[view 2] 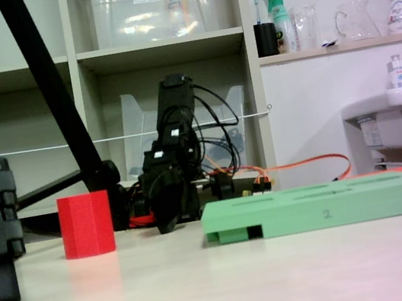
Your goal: Put the octagonal pillar block into the corresponding hole
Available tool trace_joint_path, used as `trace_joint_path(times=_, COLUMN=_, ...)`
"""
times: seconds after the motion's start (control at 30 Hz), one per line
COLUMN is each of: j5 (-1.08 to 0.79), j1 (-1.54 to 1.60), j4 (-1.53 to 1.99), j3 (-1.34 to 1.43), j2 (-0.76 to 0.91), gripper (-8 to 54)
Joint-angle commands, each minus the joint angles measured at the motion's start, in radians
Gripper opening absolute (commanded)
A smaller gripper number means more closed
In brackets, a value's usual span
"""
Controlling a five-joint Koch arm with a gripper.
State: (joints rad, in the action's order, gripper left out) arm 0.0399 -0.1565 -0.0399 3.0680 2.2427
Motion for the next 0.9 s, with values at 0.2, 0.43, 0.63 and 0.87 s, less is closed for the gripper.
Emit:
trace_joint_path(times=0.2, j5=0.321, j1=-0.012, j4=-0.017, j3=0.066, j2=0.075, gripper=34.1)
trace_joint_path(times=0.43, j5=0.966, j1=0.072, j4=-0.097, j3=-0.15, j2=0.077, gripper=31.1)
trace_joint_path(times=0.63, j5=1.236, j1=0.077, j4=0.445, j3=-0.591, j2=0.067, gripper=29.4)
trace_joint_path(times=0.87, j5=1.279, j1=0.055, j4=1.147, j3=-1.223, j2=-0.196, gripper=29.4)
